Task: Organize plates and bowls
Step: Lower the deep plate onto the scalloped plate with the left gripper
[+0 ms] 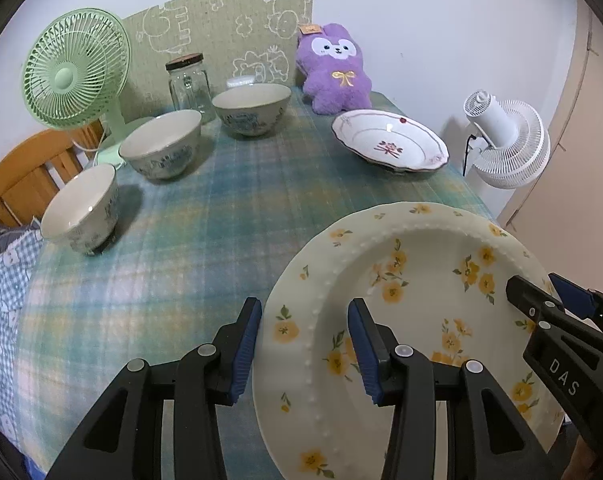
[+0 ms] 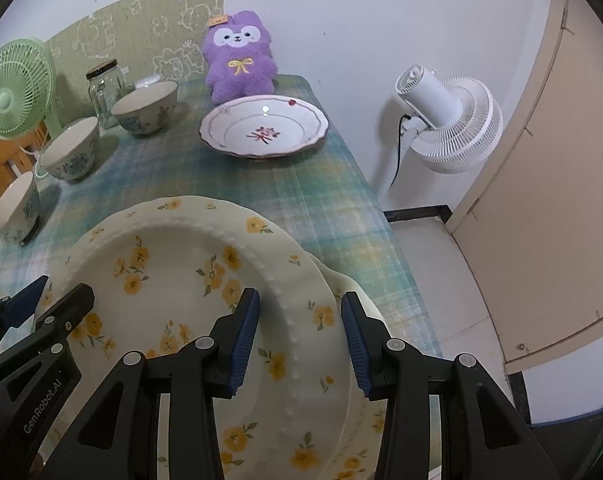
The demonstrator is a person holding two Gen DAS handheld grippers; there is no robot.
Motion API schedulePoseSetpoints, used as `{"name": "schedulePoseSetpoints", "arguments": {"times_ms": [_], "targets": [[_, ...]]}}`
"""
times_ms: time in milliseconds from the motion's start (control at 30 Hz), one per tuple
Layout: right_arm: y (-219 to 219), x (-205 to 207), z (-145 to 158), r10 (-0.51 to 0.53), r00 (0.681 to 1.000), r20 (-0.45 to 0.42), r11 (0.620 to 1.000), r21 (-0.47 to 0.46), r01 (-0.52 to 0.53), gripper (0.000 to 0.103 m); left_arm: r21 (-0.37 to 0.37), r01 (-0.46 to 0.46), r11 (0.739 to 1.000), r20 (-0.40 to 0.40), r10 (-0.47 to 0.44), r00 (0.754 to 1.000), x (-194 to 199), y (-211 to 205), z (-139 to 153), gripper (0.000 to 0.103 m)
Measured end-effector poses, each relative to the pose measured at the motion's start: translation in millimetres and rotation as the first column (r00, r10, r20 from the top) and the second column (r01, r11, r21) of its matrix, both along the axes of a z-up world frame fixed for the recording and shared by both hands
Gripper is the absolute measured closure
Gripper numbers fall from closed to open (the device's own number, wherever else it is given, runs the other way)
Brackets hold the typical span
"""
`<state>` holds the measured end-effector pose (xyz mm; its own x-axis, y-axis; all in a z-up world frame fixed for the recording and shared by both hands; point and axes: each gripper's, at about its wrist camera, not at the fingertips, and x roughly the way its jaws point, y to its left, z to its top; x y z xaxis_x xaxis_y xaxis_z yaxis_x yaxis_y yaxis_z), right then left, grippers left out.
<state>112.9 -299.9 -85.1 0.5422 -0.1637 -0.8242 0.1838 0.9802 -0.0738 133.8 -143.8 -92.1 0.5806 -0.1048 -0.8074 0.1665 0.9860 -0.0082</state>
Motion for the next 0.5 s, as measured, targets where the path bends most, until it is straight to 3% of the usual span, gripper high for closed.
{"name": "schedulePoseSetpoints", "arguments": {"times_ms": [500], "targets": [[-32.1, -19.4, -18.6, 0.015, 0.999, -0.030, 1.000, 0.007, -0.015, 0.058, -0.001, -0.056, 0.998, -0.028, 0.056, 0.998, -25.1, -30.8, -19.3, 0.058]]}}
